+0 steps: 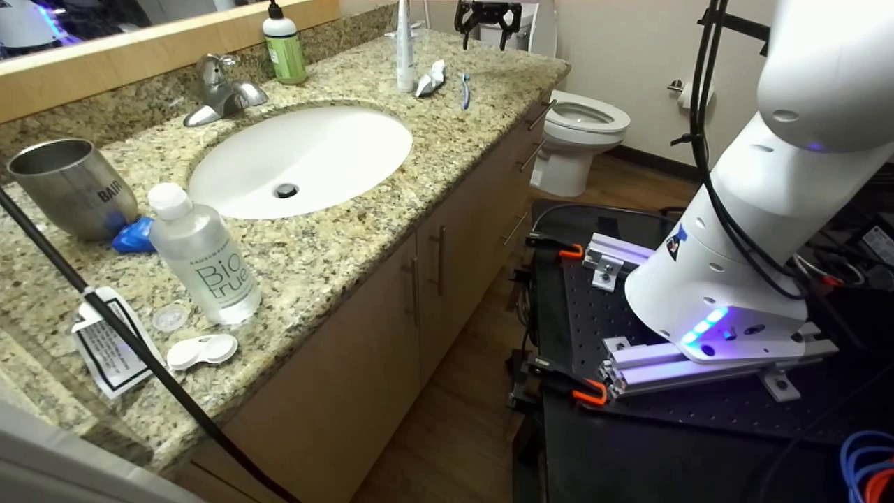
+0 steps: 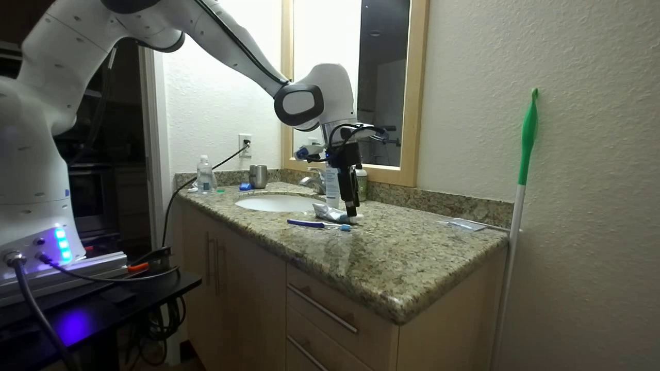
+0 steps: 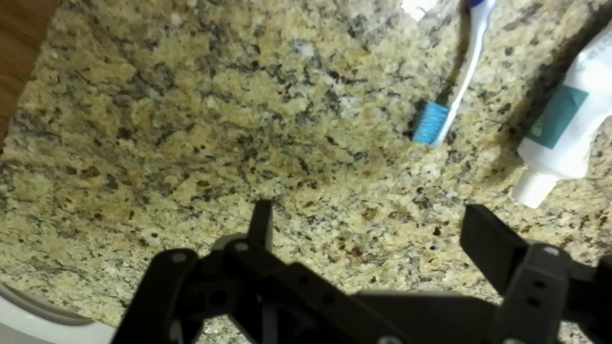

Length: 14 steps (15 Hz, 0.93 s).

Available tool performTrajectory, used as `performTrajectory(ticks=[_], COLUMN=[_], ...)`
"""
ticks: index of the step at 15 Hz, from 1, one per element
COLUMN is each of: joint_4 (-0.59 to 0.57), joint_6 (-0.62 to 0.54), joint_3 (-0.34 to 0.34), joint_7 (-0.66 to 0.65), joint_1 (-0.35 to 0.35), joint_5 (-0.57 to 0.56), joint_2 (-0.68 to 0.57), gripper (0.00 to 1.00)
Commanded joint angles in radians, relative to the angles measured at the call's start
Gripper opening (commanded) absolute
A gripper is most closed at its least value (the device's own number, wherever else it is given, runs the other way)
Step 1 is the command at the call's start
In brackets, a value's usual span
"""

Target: Pick the toothbrush and put it in the cup

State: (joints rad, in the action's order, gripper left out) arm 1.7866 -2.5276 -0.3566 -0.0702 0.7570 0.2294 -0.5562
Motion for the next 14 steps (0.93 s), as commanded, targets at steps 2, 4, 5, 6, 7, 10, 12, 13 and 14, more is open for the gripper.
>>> performTrajectory(ticks=[2,4,5,6,7,10,12,13,14], joint_4=[0.031,0.066,0.014,0.021,0.026,0.023,0.063,0.081,0.081], joint_6=[0.055,0.048,0.036,0.035,0.035,0.036,0.001,-0.041,-0.03], joint_3=[0.03,0.033,0.025,0.028,0.03,0.028,0.044,0.044,0.057], joint_7=[0.057,0.092,0.047,0.058,0.061,0.058,0.099,0.096,0.117], joint_1=[0.013,0.004,0.004,0.002,0.002,-0.005,-0.004,-0.012,-0.004], joint_5=[-0.018,-0.031,-0.018,-0.02,-0.023,-0.033,-0.031,-0.034,-0.03], joint_2=[0.022,0.04,0.0,0.001,0.001,-0.011,-0.003,-0.001,-0.001], gripper=[1.0,1.0,1.0,1.0,1.0,1.0,1.0,1.0,1.0])
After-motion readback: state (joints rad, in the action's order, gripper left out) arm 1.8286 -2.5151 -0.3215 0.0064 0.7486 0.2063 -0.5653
